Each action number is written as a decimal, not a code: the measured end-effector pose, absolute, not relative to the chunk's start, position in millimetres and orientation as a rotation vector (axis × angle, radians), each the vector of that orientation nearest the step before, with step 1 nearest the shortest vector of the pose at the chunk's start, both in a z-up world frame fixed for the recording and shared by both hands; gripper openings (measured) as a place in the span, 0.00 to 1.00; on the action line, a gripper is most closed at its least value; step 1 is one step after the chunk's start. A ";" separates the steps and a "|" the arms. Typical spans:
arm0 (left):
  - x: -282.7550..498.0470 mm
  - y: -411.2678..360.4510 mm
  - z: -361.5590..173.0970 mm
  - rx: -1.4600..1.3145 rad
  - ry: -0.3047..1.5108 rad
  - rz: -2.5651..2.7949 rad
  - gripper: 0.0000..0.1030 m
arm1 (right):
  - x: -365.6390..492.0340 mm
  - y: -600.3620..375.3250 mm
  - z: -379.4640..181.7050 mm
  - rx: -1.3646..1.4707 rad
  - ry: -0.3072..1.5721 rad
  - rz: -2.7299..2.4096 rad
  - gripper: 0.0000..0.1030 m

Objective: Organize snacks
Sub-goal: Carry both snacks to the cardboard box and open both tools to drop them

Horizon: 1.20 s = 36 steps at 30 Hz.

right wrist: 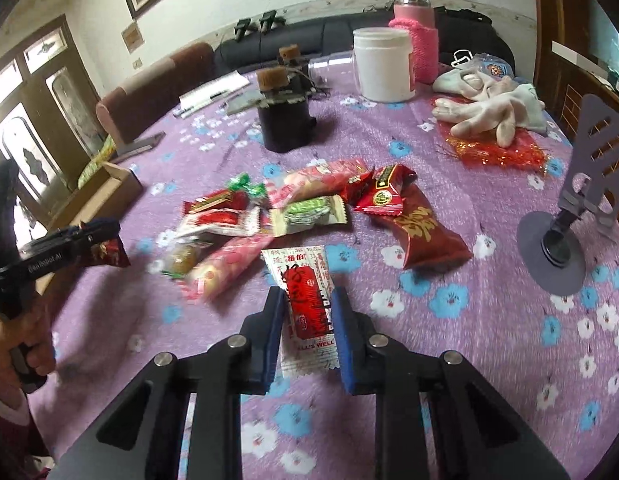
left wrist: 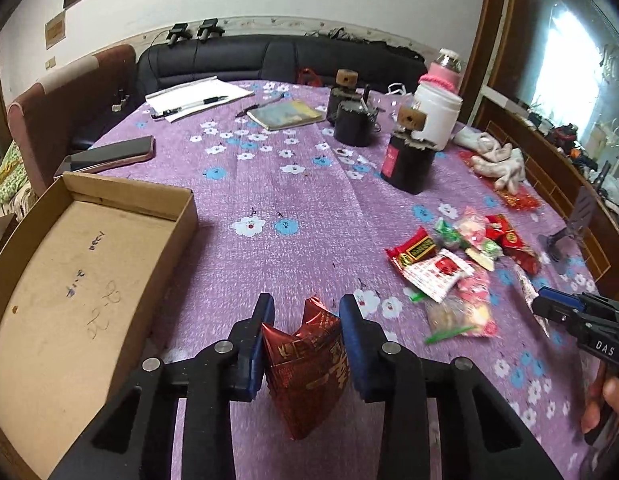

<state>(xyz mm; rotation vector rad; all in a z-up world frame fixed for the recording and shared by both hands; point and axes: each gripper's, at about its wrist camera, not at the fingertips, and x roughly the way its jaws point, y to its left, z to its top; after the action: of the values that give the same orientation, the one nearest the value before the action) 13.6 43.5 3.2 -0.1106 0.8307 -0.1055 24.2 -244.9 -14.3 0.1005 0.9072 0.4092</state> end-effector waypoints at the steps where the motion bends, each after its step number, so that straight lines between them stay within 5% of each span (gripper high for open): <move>1: 10.0 45.5 4.8 -0.115 0.827 -0.110 0.33 | 19.7 -244.5 -10.3 0.107 0.896 0.411 0.22; 19: -62.1 80.7 53.8 -0.107 0.699 -0.091 0.31 | -38.9 -182.3 60.8 0.117 0.748 0.574 0.23; 36: -129.8 218.0 80.9 -0.128 0.585 0.243 0.32 | -73.0 -35.4 76.0 0.089 0.733 0.831 0.23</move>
<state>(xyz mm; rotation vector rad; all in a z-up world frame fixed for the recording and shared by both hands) -129.8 218.0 80.9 -0.1279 0.5849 0.2426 -73.0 -35.4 76.0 0.0887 0.7333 0.8307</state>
